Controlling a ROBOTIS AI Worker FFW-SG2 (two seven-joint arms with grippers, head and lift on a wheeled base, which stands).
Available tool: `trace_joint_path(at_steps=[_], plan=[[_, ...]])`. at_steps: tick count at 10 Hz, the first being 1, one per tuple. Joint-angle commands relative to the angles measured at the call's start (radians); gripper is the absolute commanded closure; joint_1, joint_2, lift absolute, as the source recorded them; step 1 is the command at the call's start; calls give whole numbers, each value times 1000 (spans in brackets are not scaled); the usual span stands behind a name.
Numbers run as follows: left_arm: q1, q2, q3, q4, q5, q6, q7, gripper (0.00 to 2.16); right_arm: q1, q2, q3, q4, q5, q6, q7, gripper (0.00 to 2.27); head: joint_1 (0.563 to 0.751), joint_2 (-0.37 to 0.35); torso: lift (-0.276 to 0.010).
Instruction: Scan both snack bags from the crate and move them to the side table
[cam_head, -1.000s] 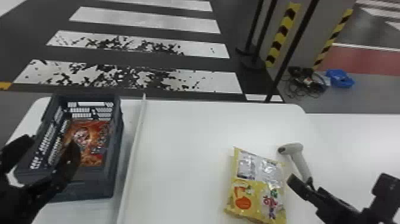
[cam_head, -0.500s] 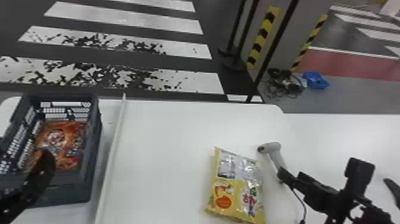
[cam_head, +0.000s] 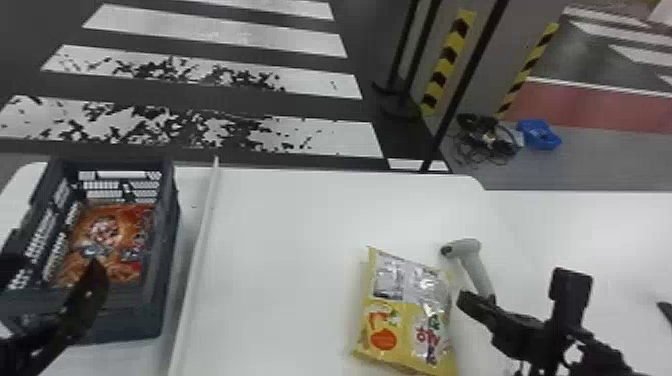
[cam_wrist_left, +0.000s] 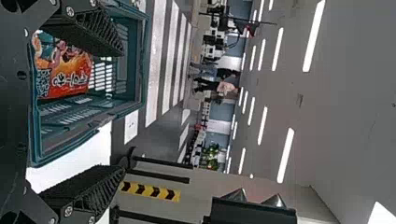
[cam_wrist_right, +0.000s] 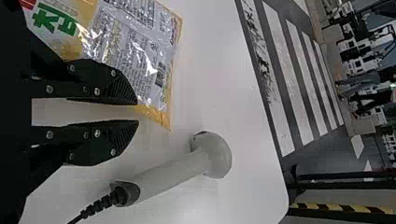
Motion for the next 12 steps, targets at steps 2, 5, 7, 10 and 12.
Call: trace_joint_path(at_steps=[2, 5, 7, 10, 12], plan=[[-19, 1, 0, 38, 2, -9, 0, 144, -41, -11, 46, 70, 43, -20, 0, 2240, 695, -213, -95], [-25, 1, 0, 46, 2, -12, 0, 144, -81, -18, 72, 93, 48, -23, -2, 2240, 695, -199, -95], [-25, 1, 0, 47, 2, -9, 0, 144, -103, -20, 94, 106, 48, -17, -6, 2240, 695, -186, -95], [-23, 1, 1, 47, 2, -12, 0, 144, -66, -15, 75, 66, 42, -35, -22, 2243, 695, -172, -95], [-23, 0, 0, 47, 2, -15, -2, 144, -35, -40, 51, -13, 92, -45, -25, 2243, 695, -184, -95]])
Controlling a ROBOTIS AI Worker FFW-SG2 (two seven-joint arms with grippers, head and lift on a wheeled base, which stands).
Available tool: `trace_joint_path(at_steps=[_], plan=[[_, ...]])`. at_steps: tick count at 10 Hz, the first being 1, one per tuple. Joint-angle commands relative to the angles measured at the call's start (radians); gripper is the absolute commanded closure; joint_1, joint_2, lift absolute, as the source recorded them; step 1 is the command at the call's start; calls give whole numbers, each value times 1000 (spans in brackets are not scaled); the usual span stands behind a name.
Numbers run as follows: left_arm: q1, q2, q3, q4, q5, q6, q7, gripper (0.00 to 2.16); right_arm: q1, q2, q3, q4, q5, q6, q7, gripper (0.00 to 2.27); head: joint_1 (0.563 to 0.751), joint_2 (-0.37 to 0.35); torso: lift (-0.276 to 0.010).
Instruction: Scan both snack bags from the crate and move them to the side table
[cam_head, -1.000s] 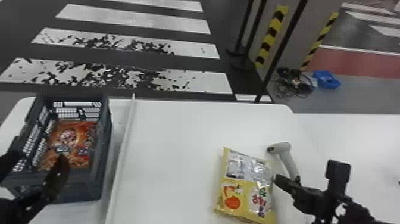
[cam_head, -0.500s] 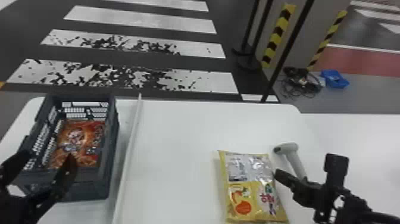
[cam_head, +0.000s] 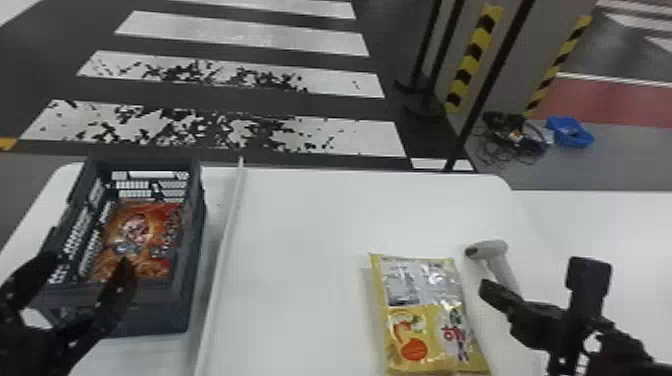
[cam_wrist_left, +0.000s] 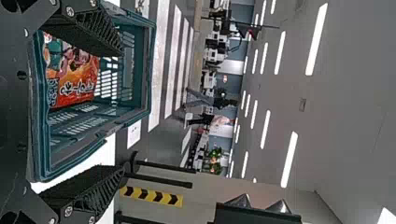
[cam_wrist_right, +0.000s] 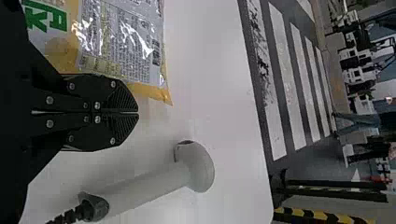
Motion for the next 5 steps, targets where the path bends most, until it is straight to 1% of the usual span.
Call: trace_joint_path(at_steps=[1, 2, 3, 4, 5], plan=[[0, -1, -1, 5, 0, -9, -3, 144, -21, -54, -19, -5, 34, 5, 0, 2243, 695, -190, -95], [0, -1, -1, 14, 0, -24, -4, 144, -61, -93, -20, 53, 40, 2, 2, 2169, 695, -211, -95], [0, -1, -1, 18, 0, -27, -4, 144, -94, -123, -19, 118, 47, -47, 13, 1288, 695, -237, -95], [0, -1, -1, 25, 0, -27, -3, 144, -110, -142, -14, 156, 55, -87, 34, 97, 695, -262, -95], [0, -1, -1, 29, 0, -27, 0, 144, -128, -158, -6, 194, 55, -103, 57, -2, 695, -271, -95]])
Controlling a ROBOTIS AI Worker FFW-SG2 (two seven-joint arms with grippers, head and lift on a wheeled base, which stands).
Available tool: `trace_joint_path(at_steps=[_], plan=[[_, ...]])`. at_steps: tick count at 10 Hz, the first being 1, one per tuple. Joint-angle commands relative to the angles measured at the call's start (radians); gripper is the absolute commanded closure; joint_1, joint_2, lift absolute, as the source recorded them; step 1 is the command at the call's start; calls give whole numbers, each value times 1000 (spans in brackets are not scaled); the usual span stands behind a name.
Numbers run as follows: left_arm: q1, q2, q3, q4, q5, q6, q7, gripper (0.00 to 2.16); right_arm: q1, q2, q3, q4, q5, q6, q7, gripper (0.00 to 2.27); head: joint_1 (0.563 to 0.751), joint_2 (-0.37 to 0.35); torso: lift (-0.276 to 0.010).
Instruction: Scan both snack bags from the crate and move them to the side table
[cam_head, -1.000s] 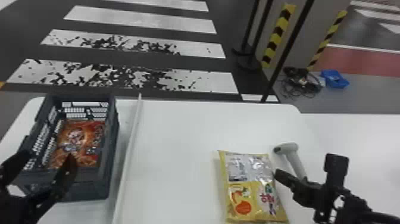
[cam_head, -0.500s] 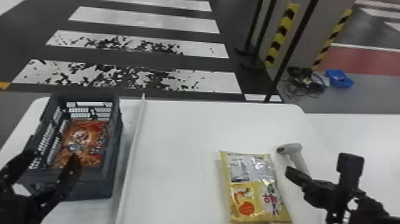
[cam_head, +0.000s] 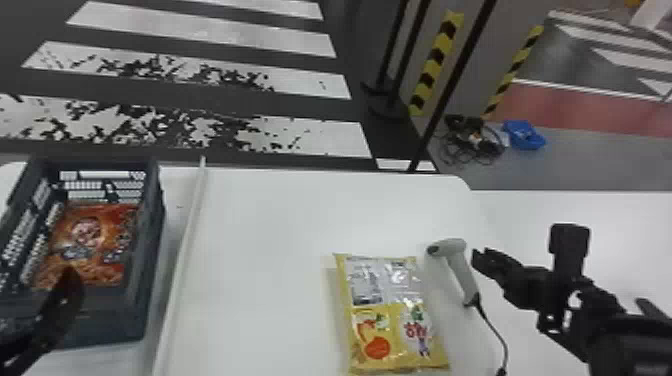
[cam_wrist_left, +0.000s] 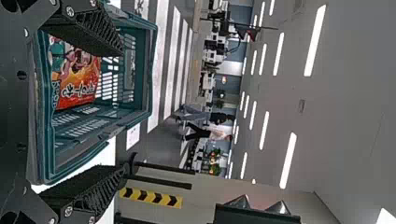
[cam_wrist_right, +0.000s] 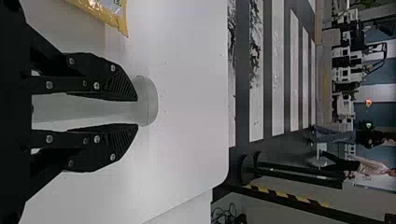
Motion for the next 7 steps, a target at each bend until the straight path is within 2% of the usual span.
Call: trace_joint_path(at_steps=[1, 4, 7], plan=[[-4, 0, 0, 7, 0, 3, 2, 144, -32, -13, 17, 63, 0, -24, 20, -2, 695, -281, -95], [-31, 0, -5, 28, 0, 6, 7, 144, -37, 7, 33, 109, -20, -61, 33, 6, 695, -276, -95], [-43, 2, -5, 42, 0, 6, 7, 144, -81, 3, 59, 192, -8, -101, 63, 36, 695, -263, -95]])
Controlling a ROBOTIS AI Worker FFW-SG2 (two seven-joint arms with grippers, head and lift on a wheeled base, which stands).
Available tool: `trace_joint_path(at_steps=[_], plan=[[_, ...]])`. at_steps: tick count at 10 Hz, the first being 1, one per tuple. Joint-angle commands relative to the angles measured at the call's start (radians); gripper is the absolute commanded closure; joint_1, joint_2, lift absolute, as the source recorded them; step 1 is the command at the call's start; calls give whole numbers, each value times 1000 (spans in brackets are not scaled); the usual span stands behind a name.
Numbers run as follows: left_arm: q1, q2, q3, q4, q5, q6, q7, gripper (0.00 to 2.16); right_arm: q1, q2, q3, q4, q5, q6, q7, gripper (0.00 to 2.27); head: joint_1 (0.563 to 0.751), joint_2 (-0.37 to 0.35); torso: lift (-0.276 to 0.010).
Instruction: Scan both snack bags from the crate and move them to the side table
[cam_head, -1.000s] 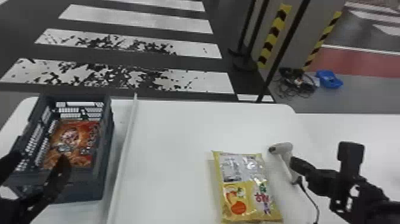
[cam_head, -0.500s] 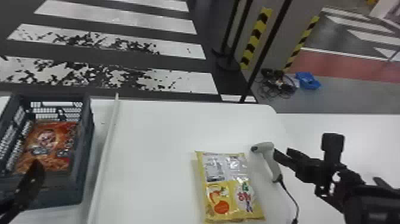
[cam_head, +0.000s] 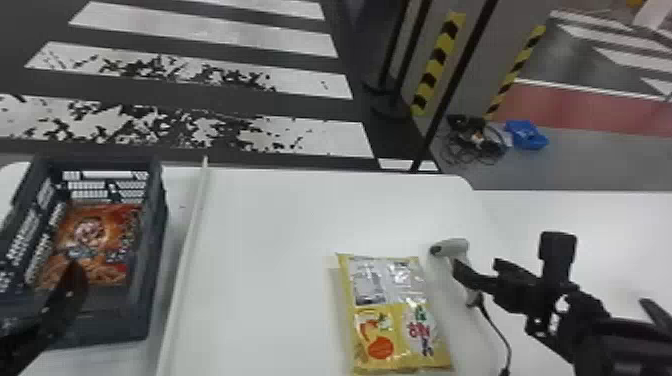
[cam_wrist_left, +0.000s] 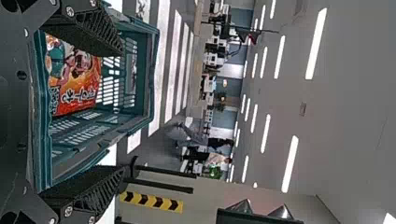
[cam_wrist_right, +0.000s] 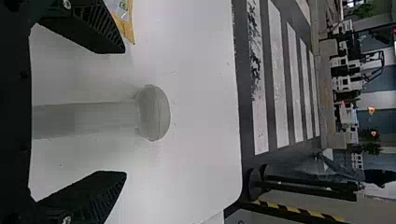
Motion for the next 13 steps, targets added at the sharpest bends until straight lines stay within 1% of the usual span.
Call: trace_joint_path(at_steps=[1, 5, 6, 7, 8, 9, 11, 13], plan=[[-2, 0, 0, 7, 0, 0, 0, 144, -39, -6, 19, 72, 4, -34, 30, 76, 695, -259, -95], [-3, -1, -9, 7, -1, 0, 0, 144, -79, -8, 69, 198, 23, -105, 76, 103, 695, -246, -95], [0, 0, -9, 2, 0, 0, 0, 144, -99, -26, 97, 233, 35, -111, 79, 245, 695, -247, -95], [3, 2, -9, -2, 0, 0, 0, 144, -128, -39, 120, 273, 66, -108, 93, 640, 695, -250, -95], [6, 3, -9, -5, 0, 0, 0, 144, -144, -48, 144, 287, 84, -77, 94, 1821, 695, -254, -95], [7, 3, -9, -8, 0, 0, 0, 144, -145, -46, 146, 287, 92, -80, 94, 2246, 695, -256, -95], [7, 2, -11, -13, -1, 0, 0, 144, -124, -46, 135, 268, 75, -108, 70, 2246, 695, -259, -95], [7, 2, -12, -11, 0, 0, -2, 144, -72, -46, 101, 190, 53, -95, 19, 2246, 695, -266, -95]])
